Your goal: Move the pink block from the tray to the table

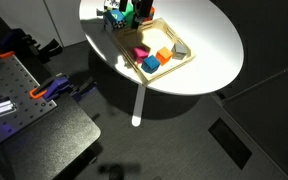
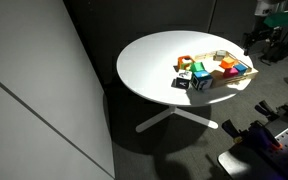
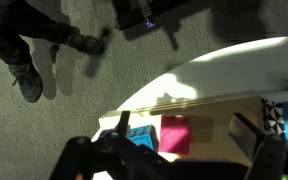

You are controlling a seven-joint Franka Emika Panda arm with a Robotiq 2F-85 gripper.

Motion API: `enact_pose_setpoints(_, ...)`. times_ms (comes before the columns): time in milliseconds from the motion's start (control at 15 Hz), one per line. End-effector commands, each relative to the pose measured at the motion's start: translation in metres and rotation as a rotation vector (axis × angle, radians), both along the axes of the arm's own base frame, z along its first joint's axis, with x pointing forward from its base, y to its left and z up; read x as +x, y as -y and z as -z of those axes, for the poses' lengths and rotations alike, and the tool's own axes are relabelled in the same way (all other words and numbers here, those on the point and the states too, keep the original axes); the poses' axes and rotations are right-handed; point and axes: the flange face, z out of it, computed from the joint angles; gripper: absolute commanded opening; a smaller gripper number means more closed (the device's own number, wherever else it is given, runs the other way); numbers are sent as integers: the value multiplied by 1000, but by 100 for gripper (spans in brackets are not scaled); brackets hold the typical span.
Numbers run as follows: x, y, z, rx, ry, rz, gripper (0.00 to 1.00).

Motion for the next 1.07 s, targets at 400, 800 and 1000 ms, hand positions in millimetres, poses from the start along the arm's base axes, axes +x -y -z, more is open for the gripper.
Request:
enact_pose_setpoints(400,44,22,71,-12,11,81,100)
enact_pose_setpoints(800,62,28,108,-35,43,111,100)
enact_pose_setpoints(1000,70,26,119,-48,51,119,100)
